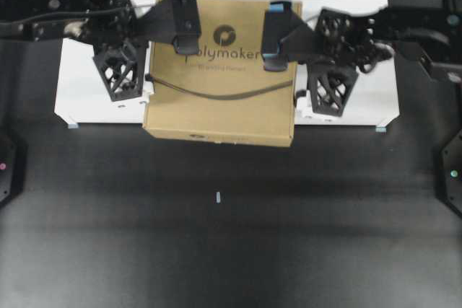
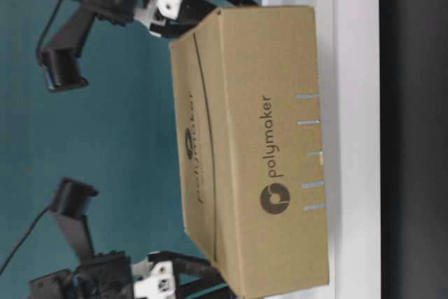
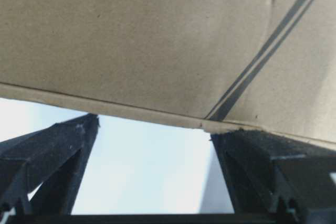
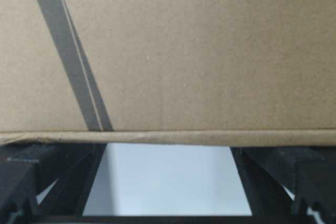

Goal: Place the cardboard box on the stand after clamping it between your arms.
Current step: 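Lower the box onto the white stand between both grippers, then release the box and pull both grippers outward away from it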

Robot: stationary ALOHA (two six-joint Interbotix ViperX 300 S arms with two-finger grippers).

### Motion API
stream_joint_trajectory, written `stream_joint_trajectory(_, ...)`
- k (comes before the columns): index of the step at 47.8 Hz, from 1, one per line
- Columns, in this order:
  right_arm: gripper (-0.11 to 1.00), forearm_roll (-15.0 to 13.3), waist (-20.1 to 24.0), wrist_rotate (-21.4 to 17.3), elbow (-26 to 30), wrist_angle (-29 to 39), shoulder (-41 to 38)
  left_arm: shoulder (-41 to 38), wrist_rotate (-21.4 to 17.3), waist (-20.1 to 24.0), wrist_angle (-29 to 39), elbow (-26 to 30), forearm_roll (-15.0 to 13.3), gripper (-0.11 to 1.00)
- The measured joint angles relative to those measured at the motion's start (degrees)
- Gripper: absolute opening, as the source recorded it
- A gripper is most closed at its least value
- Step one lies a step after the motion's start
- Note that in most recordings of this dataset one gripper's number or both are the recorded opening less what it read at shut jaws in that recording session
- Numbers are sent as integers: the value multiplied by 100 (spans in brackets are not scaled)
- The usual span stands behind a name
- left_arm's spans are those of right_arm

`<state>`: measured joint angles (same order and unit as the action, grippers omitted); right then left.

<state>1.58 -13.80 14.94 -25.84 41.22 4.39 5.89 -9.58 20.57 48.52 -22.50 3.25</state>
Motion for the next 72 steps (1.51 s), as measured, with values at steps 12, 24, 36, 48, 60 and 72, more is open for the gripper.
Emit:
stream_joint_trajectory(12,84,229,-554,809,88,-88,-369,-255,-272,290,-18,167,0,83)
stream_joint_trajectory(24,84,580,-905,1204,193,-229,-615,-360,-369,747,-79,272,0,83)
stream_joint_trajectory(36,84,633,-1230,1591,193,-325,-721,-466,-360,835,-237,281,0,83)
stream_joint_trajectory(48,84,738,-1397,1591,-105,-624,-563,-290,-352,870,-466,-53,-18,83)
stream_joint_trajectory(60,84,958,-1397,1521,-633,-905,-123,0,-325,923,-536,-413,-62,83)
stream_joint_trajectory(72,84,984,-1406,1301,-1055,-1143,738,580,-308,1020,-510,-668,-62,83)
